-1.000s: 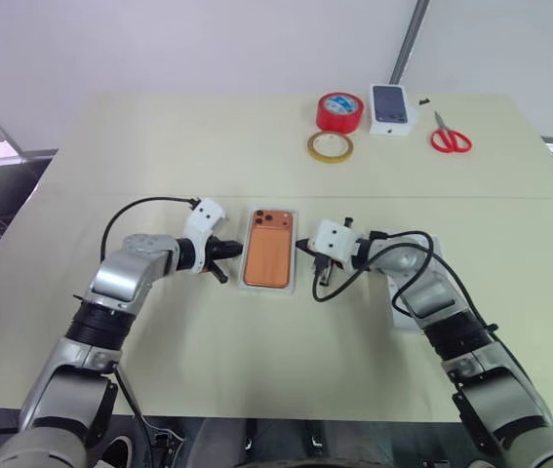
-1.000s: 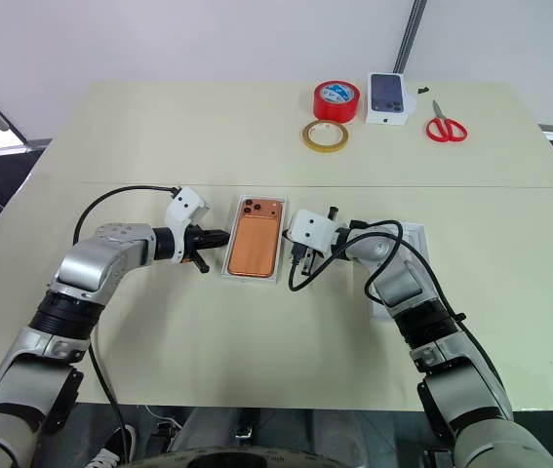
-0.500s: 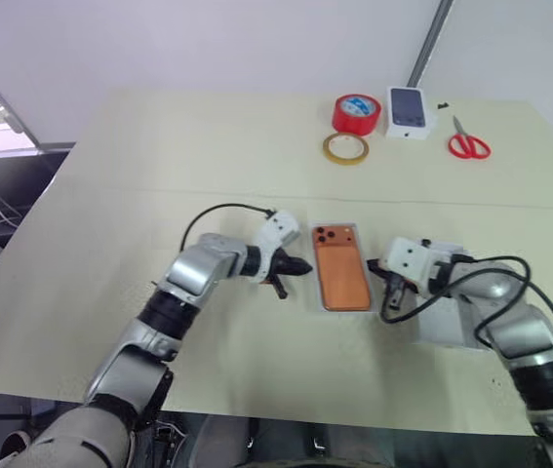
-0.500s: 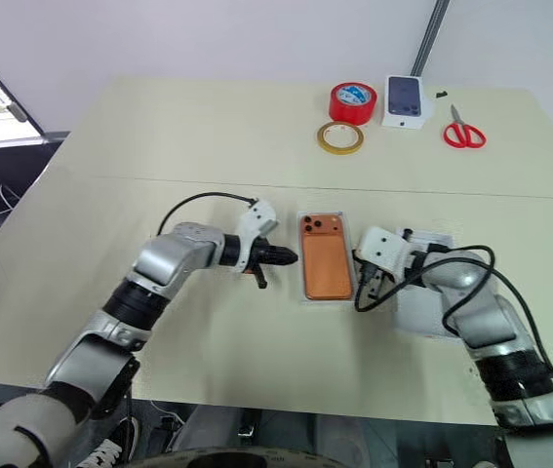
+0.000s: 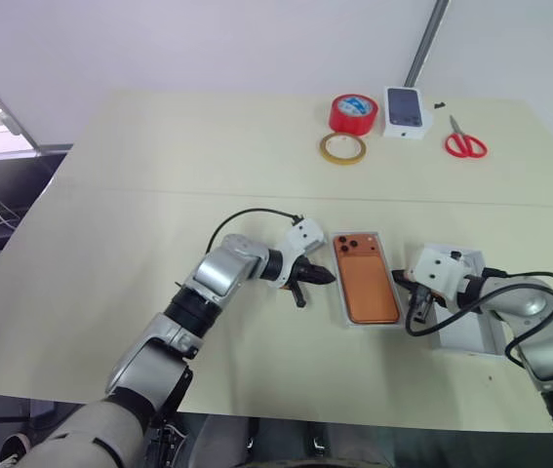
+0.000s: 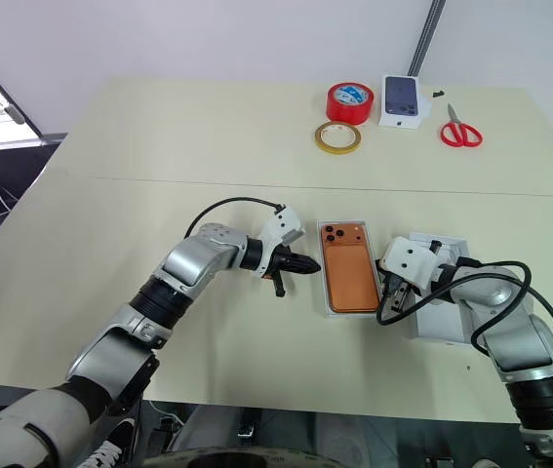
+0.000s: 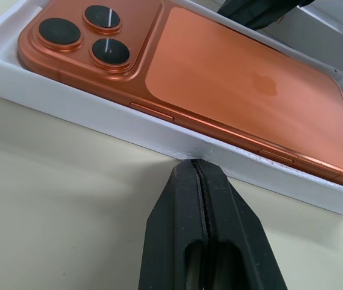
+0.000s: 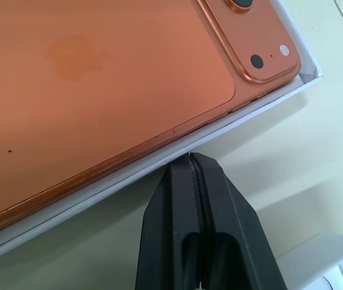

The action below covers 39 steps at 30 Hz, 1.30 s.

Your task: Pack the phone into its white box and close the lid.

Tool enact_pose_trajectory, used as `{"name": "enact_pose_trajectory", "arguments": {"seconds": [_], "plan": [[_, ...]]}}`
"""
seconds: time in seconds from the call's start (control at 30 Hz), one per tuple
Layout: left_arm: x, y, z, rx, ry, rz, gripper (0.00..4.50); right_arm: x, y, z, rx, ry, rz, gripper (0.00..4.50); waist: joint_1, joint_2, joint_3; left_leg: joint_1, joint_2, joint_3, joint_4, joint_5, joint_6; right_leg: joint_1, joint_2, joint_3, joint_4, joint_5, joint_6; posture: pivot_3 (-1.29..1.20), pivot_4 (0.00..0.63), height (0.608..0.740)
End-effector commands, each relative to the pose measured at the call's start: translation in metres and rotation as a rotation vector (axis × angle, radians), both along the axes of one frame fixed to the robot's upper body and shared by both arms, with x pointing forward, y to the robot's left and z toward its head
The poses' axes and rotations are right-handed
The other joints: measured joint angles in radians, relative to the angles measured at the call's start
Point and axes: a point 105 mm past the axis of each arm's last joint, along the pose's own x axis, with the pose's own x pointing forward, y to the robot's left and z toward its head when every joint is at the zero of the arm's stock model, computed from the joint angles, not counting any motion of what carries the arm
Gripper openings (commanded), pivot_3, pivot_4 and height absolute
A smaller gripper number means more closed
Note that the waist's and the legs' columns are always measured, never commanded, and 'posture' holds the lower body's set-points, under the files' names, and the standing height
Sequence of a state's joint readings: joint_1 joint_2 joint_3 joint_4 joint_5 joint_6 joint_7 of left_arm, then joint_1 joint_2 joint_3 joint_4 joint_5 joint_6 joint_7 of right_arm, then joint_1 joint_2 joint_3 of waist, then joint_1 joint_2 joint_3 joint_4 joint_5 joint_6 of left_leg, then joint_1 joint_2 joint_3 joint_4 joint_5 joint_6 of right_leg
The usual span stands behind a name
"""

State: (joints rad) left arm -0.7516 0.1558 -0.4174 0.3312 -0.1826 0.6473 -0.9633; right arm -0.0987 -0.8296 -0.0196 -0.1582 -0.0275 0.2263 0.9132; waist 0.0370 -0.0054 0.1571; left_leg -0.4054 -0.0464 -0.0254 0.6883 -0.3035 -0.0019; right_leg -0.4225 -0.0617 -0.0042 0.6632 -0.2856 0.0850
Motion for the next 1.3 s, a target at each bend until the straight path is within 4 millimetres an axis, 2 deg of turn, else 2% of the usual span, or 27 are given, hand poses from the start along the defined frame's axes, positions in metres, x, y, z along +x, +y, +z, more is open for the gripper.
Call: {"name": "enact_pose_trajectory", "arguments": {"seconds": [0.03, 0.2, 0.37, 0.5, 0.77, 0.8, 0.9, 1.0, 1.07, 1.2, 1.3], "plan": [[0.002, 0.0, 0.004, -0.003, -0.042, 0.007, 0.03, -0.004, 0.004, 0.008, -0.004, -0.013, 0.047, 0.0, 0.0, 0.0, 0.0, 0.0, 0.0, 0.0, 0.0, 0.0, 0.0, 0.0, 0.0, 0.0, 0.0, 0.0, 0.0, 0.0, 0.15, 0.74], [0.007, 0.008, 0.002, -0.007, -0.048, 0.057, 0.03, -0.015, -0.001, 0.005, -0.024, 0.027, 0.073, 0.0, 0.0, 0.0, 0.0, 0.0, 0.0, 0.0, 0.0, 0.0, 0.0, 0.0, 0.0, 0.0, 0.0, 0.0, 0.0, 0.0, 0.15, 0.74], [0.008, 0.01, 0.002, -0.019, -0.057, 0.074, 0.03, -0.015, -0.006, 0.005, -0.024, 0.042, 0.054, 0.0, -0.002, 0.0, 0.0, 0.0, 0.001, 0.0, 0.001, 0.0, 0.0, 0.001, 0.0, 0.0, 0.001, 0.0, 0.0, 0.0, 0.15, 0.74], [0.013, 0.012, 0.002, -0.02, -0.067, 0.103, 0.03, -0.028, 0.004, 0.008, 0.019, 0.098, 0.12, 0.0, 0.0, 0.0, 0.0, 0.0, 0.001, 0.0, 0.002, 0.0, 0.0, 0.001, 0.001, 0.0, 0.001, 0.0, 0.0, 0.0, 0.15, 0.74], [0.007, 0.002, 0.002, -0.031, -0.065, 0.073, 0.03, -0.031, 0.012, 0.01, 0.06, 0.103, 0.129, 0.0, -0.002, 0.0, 0.0, 0.0, 0.001, 0.0, 0.003, 0.0, 0.0, 0.001, 0.001, 0.0, 0.001, 0.0, 0.0, 0.0, 0.15, 0.74], [0.008, 0.003, 0.002, -0.032, -0.068, 0.079, 0.03, -0.027, 0.008, 0.011, 0.037, 0.079, 0.107, 0.0, -0.002, 0.0, 0.0, 0.0, 0.001, 0.0, 0.003, 0.0, 0.0, 0.001, 0.001, 0.0, 0.001, 0.0, 0.0, 0.0, 0.15, 0.74], [0.012, 0.008, 0.004, -0.034, -0.072, 0.094, 0.03, -0.029, 0.007, 0.013, 0.087, 0.113, 0.093, 0.0, -0.001, 0.0, 0.0, 0.0, 0.001, 0.0, 0.003, 0.0, 0.0, 0.001, 0.001, 0.0, 0.001, 0.0, 0.0, 0.0, 0.15, 0.74], [0.017, 0.017, 0.004, -0.031, -0.07, 0.12, 0.03, -0.042, 0.018, 0.015, 0.111, 0.13, 0.162, 0.0, -0.001, 0.0, 0.0, 0.0, 0.001, 0.0, 0.003, 0.0, 0.0, 0.001, 0.001, 0.0, 0.001, 0.0, 0.0, 0.0, 0.15, 0.74], [0.018, 0.018, 0.004, -0.034, -0.068, 0.13, 0.03, -0.032, 0.014, 0.014, 0.06, 0.066, 0.124, 0.0, -0.006, 0.0, 0.0, 0.0, 0.002, 0.0, 0.003, 0.0, 0.0, 0.001, 0.002, 0.0, 0.001, 0.0, 0.0, 0.0, 0.15, 0.74], [0.017, 0.02, 0.007, -0.044, -0.074, 0.126, 0.03, -0.022, -0.005, 0.01, -0.004, 0.051, 0.065, 0.0, -0.009, 0.0, 0.0, 0.0, 0.002, 0.0, 0.005, 0.0, 0.0, 0.002, 0.002, 0.0, 0.002, 0.0, 0.0, 0.0, 0.15, 0.74], [0.02, 0.026, 0.013, -0.074, -0.097, 0.142, 0.03, -0.015, -0.008, 0.014, -0.006, 0.02, 0.039, 0.0, -0.014, 0.0, 0.0, 0.0, 0.002, 0.0, 0.005, 0.0, 0.0, 0.001, 0.002, 0.0, 0.002, 0.0, 0.0, 0.0, 0.15, 0.74]]}}
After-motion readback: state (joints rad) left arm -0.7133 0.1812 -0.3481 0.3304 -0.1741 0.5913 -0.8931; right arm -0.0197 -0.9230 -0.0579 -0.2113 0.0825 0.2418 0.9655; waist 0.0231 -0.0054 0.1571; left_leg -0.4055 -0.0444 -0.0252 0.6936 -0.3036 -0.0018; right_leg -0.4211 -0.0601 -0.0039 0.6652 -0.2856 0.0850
